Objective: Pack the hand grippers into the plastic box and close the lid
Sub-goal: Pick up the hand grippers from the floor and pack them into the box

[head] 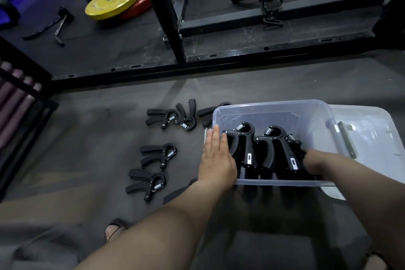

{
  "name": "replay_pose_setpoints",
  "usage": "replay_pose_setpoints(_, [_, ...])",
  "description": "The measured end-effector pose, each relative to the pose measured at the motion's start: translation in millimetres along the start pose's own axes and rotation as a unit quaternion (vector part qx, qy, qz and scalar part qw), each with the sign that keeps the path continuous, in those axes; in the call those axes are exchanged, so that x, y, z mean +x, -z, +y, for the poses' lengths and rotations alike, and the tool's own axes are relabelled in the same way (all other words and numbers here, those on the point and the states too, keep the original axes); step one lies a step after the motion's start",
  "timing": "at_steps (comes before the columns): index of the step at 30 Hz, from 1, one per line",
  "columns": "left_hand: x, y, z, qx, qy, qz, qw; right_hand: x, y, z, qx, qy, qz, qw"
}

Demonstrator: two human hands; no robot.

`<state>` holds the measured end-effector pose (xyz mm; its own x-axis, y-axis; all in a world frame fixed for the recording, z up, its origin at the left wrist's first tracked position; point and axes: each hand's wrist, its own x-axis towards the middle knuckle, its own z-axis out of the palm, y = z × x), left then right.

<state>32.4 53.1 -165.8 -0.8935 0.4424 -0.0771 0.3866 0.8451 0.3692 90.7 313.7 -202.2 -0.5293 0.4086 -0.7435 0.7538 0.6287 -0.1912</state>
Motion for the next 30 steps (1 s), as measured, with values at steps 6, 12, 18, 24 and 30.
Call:
replay_pose_setpoints(6, [-0.5, 0.9, 1.4, -0.018, 0.010, -0.003, 1.000, 52.8, -14.1, 29.1, 0.049, 0.013, 0.014, 0.999])
replay_pose_setpoints(12, [-1.1, 6.5, 0.7, -0.038, 0.012, -0.031, 0.999, 33.6, -6.9, 18.6, 0.152, -0.021, 0.088, 0.984])
replay_pose_setpoints(18, [-2.0, 19.7, -14.0, -0.077, -0.013, -0.077, 0.994, -33.7, 14.9, -18.9, 0.205, -0.034, 0.063, 0.976])
replay_pose_setpoints(24, [-16.9, 22.9, -48.2, -0.033, -0.077, -0.043, 0.996, -57.0, 20.3, -80.3, 0.100, 0.037, 0.274, 0.956])
replay_pose_setpoints(30, [-29.4, 19.4, -63.5, -0.056, -0.056, -0.033, 0.996, -76.7, -28.8, -163.2, 0.047, 0.274, 0.264, 0.924])
